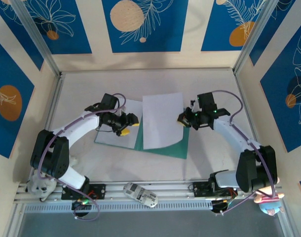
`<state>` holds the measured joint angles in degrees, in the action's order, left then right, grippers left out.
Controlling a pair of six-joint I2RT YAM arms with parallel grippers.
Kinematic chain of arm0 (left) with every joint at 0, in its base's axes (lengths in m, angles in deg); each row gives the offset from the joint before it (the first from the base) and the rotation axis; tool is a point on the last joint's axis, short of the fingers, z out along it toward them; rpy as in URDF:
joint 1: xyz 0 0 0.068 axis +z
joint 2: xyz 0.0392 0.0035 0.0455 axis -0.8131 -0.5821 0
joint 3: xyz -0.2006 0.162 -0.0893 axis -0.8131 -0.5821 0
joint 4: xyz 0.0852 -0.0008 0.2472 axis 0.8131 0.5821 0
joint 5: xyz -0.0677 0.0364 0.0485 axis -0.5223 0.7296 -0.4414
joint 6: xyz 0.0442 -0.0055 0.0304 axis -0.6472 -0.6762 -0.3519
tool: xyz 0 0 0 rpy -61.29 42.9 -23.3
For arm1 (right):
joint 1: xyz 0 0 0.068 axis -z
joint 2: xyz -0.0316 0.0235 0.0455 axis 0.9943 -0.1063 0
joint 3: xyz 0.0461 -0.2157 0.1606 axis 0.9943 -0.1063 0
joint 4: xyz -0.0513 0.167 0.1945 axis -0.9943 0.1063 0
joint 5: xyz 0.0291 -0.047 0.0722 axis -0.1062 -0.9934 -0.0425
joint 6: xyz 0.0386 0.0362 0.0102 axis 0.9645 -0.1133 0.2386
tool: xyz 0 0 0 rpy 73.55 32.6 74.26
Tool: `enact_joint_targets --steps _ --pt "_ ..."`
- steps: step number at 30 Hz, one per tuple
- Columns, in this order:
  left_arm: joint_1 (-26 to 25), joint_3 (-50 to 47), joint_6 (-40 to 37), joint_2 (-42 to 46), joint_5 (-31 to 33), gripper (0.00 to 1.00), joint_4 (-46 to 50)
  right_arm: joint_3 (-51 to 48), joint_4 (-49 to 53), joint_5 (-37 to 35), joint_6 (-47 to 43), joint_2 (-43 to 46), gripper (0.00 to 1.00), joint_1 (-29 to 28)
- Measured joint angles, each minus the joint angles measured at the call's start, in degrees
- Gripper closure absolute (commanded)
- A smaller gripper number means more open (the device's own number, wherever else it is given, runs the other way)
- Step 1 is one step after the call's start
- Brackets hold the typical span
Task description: Put the files into the folder
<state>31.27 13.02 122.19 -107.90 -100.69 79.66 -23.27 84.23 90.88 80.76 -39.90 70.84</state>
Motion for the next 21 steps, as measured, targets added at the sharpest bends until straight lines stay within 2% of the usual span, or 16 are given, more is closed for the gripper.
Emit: enact_joint_targets --steps 4,12,21 --pt "0.0 0.0 0.0 0.0 0.0 0.27 0.3 -1.6 1.2 -3.3 -0.6 -3.1 1.0 0.0" --pt "0.0 0.0 0.0 0.0 0.0 0.27 0.4 -3.8 1.3 -7.6 -0.2 -0.2 1.0 0.1" --pt "0.0 0.0 0.0 0.0 0.0 0.27 0.4 -10.3 -3.6 -6.2 3.3 3.6 1.0 3.8"
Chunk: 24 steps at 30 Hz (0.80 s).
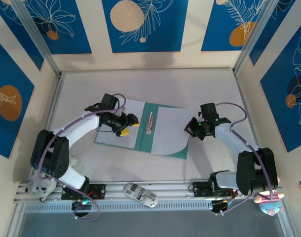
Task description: Put the files into the folder
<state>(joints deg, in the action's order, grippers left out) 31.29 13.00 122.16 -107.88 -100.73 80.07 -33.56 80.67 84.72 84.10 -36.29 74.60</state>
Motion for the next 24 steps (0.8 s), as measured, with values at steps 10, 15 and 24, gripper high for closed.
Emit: enact_joint_targets --steps 10,15,24 --pt "0.0 -1.1 0.0 0.0 -0.2 0.27 -0.3 -1.3 -4.7 6.2 3.4 -0.1 1.0 1.2" --pt "0.0 -1.5 0.0 0.0 -0.4 0.27 -0.4 -1.2 -4.6 9.1 5.0 -1.2 1.0 2.8" --pt "0.0 -1.7 0.1 0.0 -0.6 0.27 -0.7 -1.2 -4.4 14.8 7.4 -1.3 1.0 6.8"
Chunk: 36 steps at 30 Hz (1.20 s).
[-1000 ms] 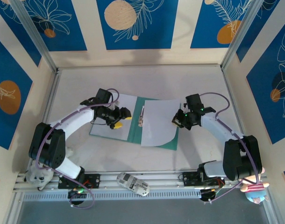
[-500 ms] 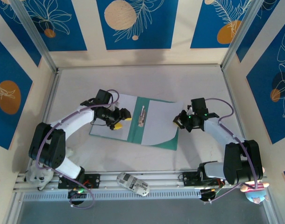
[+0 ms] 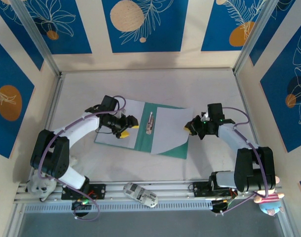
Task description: Put the files into the folder
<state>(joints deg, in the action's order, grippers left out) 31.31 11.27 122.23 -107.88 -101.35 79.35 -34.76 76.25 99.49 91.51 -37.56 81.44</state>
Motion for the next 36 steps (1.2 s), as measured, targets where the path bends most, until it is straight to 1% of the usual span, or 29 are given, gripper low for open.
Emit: enact_joint_targets --steps 7,13,19,25,31,36 --pt "0.0 -0.9 0.2 0.0 0.0 0.27 -0.8 -0.1 -3.0 5.6 4.1 1.0 1.0 2.0" --pt "0.0 -1.1 0.2 0.0 0.0 0.27 -1.2 -0.3 -5.6 8.1 6.6 1.0 1.0 2.2" --pt "0.0 -1.6 0.2 0.0 0.0 0.27 -1.4 -0.9 -7.5 8.7 7.0 0.5 1.0 2.0" --pt "0.0 -1.9 0.2 0.3 0.0 0.27 -1.6 -1.6 -9.4 8.9 6.8 -2.1 1.0 1.3" --pt "0.0 -2.5 0.2 0.4 0.0 0.27 -1.7 -2.1 -9.5 8.9 6.5 -3.2 1.0 1.0" --pt "0.0 -2.6 0.2 0.4 0.0 0.27 -1.7 -1.8 -8.1 8.8 4.5 -3.2 1.0 1.0"
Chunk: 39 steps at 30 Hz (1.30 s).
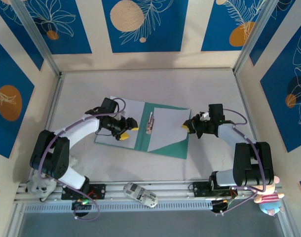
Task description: Put the files into the folder
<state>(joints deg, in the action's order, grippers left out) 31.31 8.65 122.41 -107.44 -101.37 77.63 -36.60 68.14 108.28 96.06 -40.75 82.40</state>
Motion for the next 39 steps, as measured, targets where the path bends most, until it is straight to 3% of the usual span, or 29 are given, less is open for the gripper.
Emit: enact_joint_targets --steps 14,39 --pt "0.0 -0.1 0.0 0.0 0.0 0.27 -0.1 4.1 7.4 -0.5 -4.3 4.2 1.0 1.6" --pt "0.0 -1.1 0.0 0.1 -0.4 0.27 -0.3 6.3 0.5 4.6 2.4 4.1 1.0 1.6"
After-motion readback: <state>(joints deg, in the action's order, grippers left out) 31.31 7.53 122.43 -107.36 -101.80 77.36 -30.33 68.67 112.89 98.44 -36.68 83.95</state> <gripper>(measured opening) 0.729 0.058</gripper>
